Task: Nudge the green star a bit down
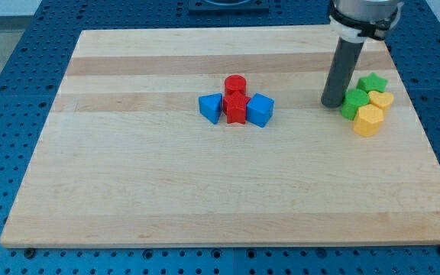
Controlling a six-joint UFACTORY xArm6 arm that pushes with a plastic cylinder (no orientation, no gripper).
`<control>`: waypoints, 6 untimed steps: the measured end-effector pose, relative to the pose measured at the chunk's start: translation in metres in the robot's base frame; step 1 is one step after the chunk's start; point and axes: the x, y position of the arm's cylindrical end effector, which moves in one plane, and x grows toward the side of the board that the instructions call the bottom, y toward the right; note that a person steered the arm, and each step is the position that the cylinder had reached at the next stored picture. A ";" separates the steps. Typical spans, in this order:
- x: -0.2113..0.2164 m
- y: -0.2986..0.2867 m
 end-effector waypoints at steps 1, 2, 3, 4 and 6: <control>-0.002 -0.005; -0.017 -0.017; -0.046 -0.020; -0.070 -0.007; -0.076 0.060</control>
